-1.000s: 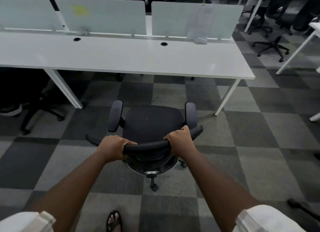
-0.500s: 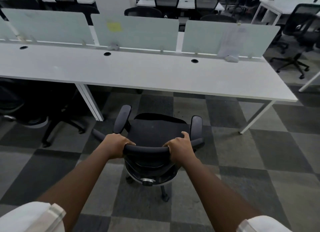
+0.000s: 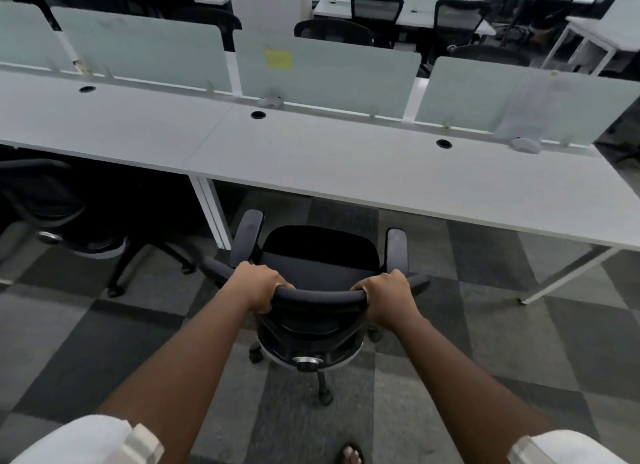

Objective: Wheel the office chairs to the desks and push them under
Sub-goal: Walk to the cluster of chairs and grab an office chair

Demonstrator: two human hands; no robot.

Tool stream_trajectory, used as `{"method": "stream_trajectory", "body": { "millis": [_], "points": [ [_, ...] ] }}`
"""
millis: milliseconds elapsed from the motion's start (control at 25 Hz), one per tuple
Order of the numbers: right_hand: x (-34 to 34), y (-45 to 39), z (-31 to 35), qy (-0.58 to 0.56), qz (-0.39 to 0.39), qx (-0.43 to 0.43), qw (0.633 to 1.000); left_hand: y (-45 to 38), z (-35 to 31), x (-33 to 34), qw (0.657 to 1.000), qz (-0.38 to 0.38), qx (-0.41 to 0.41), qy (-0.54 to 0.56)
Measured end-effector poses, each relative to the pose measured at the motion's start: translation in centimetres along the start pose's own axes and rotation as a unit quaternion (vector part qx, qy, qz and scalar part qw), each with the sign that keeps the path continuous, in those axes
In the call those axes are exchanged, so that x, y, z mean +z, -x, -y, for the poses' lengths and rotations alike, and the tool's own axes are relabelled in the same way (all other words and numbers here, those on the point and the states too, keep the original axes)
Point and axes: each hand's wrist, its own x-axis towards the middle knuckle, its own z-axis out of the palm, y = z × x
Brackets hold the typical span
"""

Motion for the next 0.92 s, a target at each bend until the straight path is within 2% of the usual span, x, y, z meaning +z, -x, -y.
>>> {"method": "stream_trajectory", "body": {
  "millis": [160, 360, 920],
  "points": [
    [-0.1, -5.4, 3.3, 0.003, -0.017, -0.005, 1.000, -2.2, 6.6, -1.2, 0.998, 0.007, -0.034, -0.047],
    [-1.4, -12.6, 5.2, 0.006, -0.017, -0.005, 1.000, -6.0, 12.2, -2.2, 0.994, 0.028, -0.101, -0.036],
    [-3.2, -30.3, 6.1, 0.029, 0.021, 0.032, 0.999, -17.8, 25.6, -5.3, 0.996, -0.030, -0.086, -0.024]
  ]
}}
